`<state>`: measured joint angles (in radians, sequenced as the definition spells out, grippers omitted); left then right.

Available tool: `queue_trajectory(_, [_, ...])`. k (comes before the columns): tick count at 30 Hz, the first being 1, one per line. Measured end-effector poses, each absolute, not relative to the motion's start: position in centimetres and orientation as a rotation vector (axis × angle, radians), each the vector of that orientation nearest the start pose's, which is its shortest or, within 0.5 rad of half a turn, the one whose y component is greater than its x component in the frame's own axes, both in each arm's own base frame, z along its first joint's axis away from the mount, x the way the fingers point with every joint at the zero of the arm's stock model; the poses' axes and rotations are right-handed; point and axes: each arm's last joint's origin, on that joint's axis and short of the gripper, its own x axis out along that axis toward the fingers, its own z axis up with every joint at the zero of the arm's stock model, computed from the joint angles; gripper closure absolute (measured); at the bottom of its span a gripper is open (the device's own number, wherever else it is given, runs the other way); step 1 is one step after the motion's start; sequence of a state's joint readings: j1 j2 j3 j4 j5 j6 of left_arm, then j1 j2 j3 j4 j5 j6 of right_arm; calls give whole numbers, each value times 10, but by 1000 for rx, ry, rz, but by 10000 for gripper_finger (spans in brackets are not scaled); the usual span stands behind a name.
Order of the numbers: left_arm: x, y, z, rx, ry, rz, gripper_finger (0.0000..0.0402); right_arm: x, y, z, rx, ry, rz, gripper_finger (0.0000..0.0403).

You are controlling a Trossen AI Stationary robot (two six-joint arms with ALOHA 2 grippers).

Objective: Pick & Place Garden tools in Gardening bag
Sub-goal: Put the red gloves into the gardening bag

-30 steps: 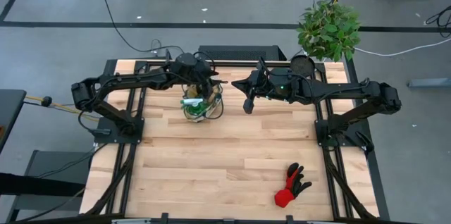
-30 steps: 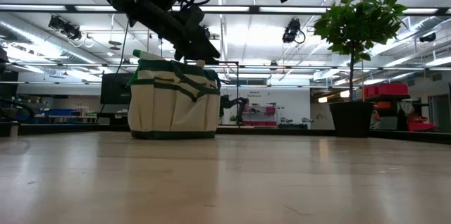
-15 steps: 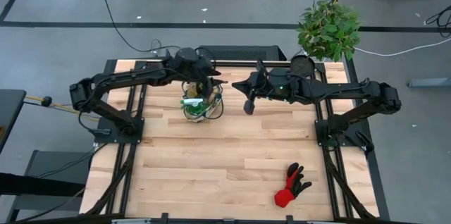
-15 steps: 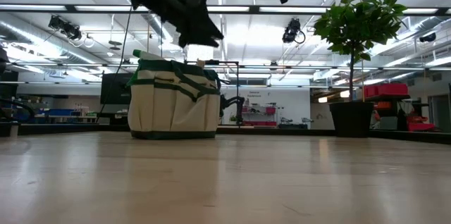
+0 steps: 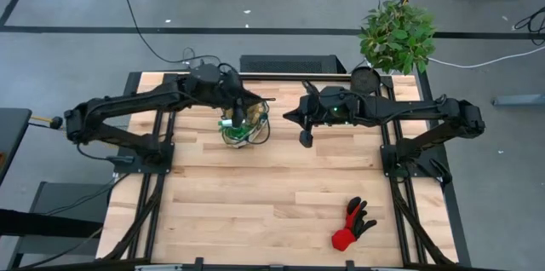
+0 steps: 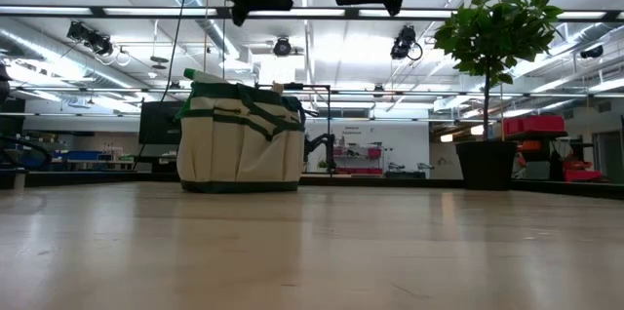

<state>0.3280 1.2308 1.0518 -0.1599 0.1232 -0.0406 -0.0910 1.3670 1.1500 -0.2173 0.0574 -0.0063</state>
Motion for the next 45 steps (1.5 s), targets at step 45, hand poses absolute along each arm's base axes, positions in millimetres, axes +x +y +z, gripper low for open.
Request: queue_trajectory(45, [169,43,393,-91,152,128,378,196,24,256,116,493,166,403])
